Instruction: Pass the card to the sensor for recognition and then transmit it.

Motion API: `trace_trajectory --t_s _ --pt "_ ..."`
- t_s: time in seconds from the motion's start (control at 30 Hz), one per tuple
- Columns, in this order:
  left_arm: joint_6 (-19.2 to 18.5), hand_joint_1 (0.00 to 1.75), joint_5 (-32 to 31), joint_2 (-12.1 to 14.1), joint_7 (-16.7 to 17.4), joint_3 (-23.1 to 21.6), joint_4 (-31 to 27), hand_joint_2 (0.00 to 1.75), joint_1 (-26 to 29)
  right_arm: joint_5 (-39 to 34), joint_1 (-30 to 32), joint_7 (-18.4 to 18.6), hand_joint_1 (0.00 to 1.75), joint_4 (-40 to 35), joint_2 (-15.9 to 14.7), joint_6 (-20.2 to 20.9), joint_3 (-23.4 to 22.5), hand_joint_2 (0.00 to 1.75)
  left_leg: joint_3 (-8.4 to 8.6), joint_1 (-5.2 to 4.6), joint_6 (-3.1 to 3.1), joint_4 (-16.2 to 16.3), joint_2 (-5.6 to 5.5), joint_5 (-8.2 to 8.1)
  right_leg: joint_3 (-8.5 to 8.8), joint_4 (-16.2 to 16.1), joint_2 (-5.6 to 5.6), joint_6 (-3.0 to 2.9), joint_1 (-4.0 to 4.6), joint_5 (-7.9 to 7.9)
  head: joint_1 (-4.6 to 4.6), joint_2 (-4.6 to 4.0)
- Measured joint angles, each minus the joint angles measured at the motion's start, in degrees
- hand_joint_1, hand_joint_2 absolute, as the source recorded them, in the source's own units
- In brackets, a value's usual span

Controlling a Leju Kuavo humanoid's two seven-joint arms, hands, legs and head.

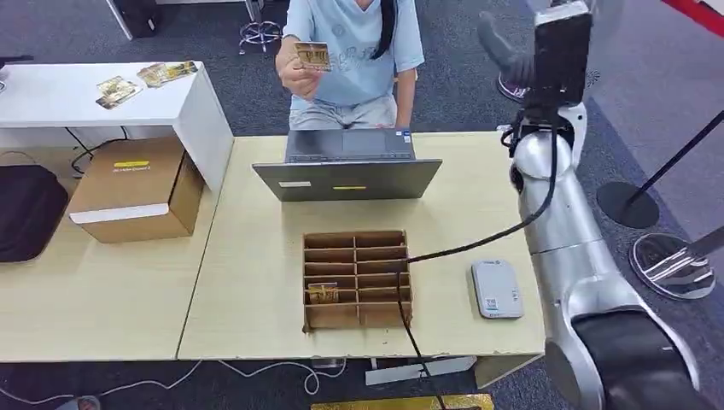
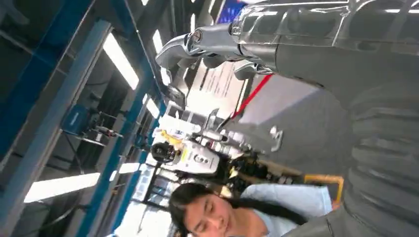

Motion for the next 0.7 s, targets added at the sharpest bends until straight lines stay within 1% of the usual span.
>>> trace_trajectory --t_s 0.07,0.1,0.23,0.33,0.4,0.53,0.6,0.7 --pt "0.2 0.00 0.0 0.0 0.0 0.5 0.0 1.75 0.1 -6.8 4.6 -2.0 0.00 -5.5 -2.7 3.0 -1.5 0.00 0.00 0.00 0.00 0.0 -0.10 0.00 0.03 0.0 -0.10 0.00 0.01 -0.01 -0.02 0.00" --pt "0.3 0.00 0.0 0.0 0.0 0.7 0.0 1.75 0.1 -9.5 7.0 -2.7 0.00 -7.8 -4.0 4.4 -2.1 1.75 0.01 0.00 0.00 0.0 -0.12 0.00 0.01 0.0 -0.14 0.02 0.01 -0.03 -0.02 0.00" --pt "0.6 0.00 0.2 0.0 0.0 1.6 0.0 1.75 0.6 -23.6 20.1 -6.3 0.00 -19.1 -9.7 10.5 -7.1 1.75 -0.05 0.00 0.14 0.0 -0.36 -0.10 0.11 -0.1 -0.39 0.05 0.01 -0.07 0.02 0.00" --pt "0.7 0.00 0.0 0.0 0.0 2.1 0.0 1.75 0.8 -30.2 30.6 -7.8 0.00 -27.5 -12.3 13.7 -11.6 1.75 -0.13 -0.02 0.17 0.0 -0.36 -0.17 0.10 -0.1 -0.44 0.11 0.00 -0.12 0.02 0.00" --pt "0.7 0.00 -0.2 0.0 0.0 2.3 0.0 1.75 0.8 -33.1 37.0 -8.1 0.00 -32.7 -13.2 15.6 -14.6 1.75 -0.12 -0.02 0.18 0.0 -0.27 -0.22 0.06 -0.1 -0.35 0.09 -0.01 -0.14 0.00 0.00" --pt "0.8 0.00 0.2 0.0 0.0 3.1 0.0 1.75 0.8 -37.7 47.1 -7.8 0.00 -40.6 -13.9 18.4 -18.9 1.75 -0.11 -0.02 0.15 0.0 -0.25 -0.26 0.05 -0.1 -0.35 0.13 0.00 -0.23 0.00 0.00" --pt "0.8 0.00 0.4 0.0 0.0 3.5 0.0 1.75 0.8 -39.9 51.2 -7.5 0.00 -43.4 -13.9 19.6 -20.3 1.75 -0.10 -0.01 0.15 0.0 -0.25 -0.26 0.06 -0.1 -0.34 0.10 0.00 -0.25 0.00 0.00" --pt "0.8 0.00 0.5 0.0 -0.1 4.0 0.0 1.75 0.7 -42.6 56.6 -7.5 0.00 -46.8 -13.8 22.1 -20.7 1.75 -0.09 -0.01 0.15 -0.1 -0.21 -0.26 0.06 -0.1 -0.30 0.10 0.00 -0.25 0.00 0.00"
